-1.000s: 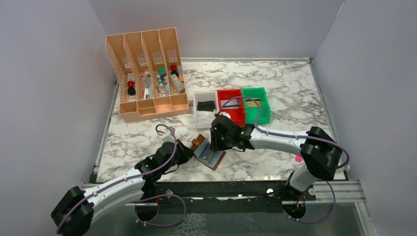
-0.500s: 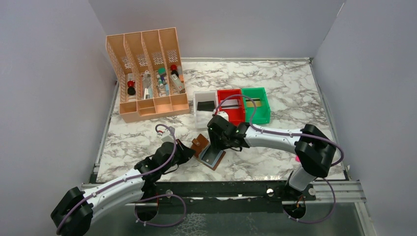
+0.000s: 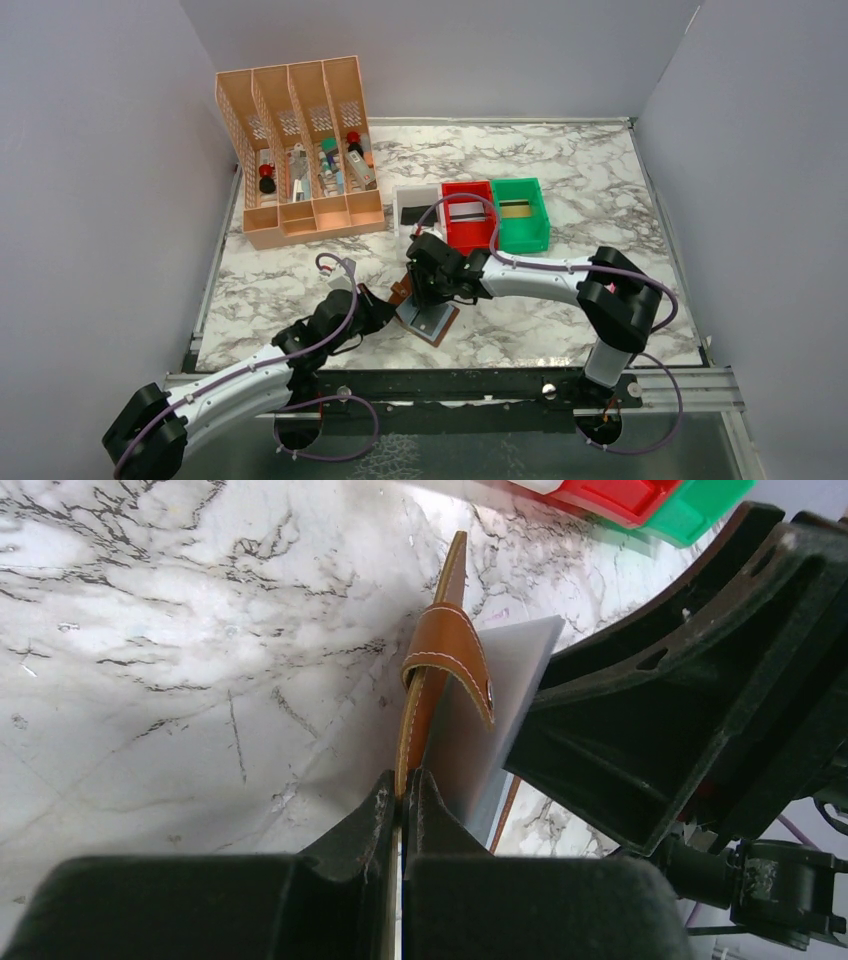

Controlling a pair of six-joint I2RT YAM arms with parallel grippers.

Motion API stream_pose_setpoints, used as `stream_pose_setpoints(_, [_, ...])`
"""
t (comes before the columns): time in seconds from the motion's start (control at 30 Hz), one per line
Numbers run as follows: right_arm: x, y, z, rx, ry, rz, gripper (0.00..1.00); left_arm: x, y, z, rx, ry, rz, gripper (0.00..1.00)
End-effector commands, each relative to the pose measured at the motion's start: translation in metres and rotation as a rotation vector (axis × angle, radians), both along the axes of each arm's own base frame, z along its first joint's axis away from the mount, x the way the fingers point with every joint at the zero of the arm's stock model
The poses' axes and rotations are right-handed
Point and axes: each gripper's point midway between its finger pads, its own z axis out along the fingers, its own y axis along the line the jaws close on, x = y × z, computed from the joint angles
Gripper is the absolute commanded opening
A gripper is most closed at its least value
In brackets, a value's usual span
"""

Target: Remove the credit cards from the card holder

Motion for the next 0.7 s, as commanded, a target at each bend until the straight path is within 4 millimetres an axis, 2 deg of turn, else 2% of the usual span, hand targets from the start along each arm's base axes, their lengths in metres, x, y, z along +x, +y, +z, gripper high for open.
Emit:
stream_pose_setpoints(0.0, [0.003,0.029,0.01,0.086,-0.017,0.055,0.4,-0.008,-0.006,0.001,-0.04,0.01,-0.038,0.0])
stream_pose_setpoints(0.07, [0.003,0.029,0.005,0.075,-0.01,0.045,0.39,-0.01,-0.007,0.002,-0.038,0.005,-0.047,0.04])
stream_pose_setpoints(0.2, [0.001,0.028,-0.012,0.056,0.013,0.041,0.38,-0.005,0.004,0.004,0.043,-0.003,-0.022,0.4])
stream_pose_setpoints(0.33, [-0.002,0.023,-0.027,0.031,0.032,0.037,0.38,0.006,0.018,0.023,0.115,-0.061,0.033,0.73])
stream_pose_setpoints(0.37, [-0.003,0.022,-0.031,0.027,0.037,0.037,0.38,0.008,0.02,0.028,0.123,-0.078,0.041,0.77])
stream_pose_setpoints(0.5, [-0.004,0.021,-0.037,0.016,0.045,0.041,0.38,0.014,0.024,0.042,0.162,-0.122,0.048,0.85])
stream_pose_setpoints(0.6, [-0.006,0.022,-0.035,0.04,0.039,0.046,0.38,0.016,0.021,0.043,0.185,-0.136,0.023,0.85])
stream_pose_setpoints(0.67, [-0.007,0.02,-0.035,0.053,0.039,0.038,0.38,0.016,0.016,0.041,0.203,-0.14,-0.014,0.81])
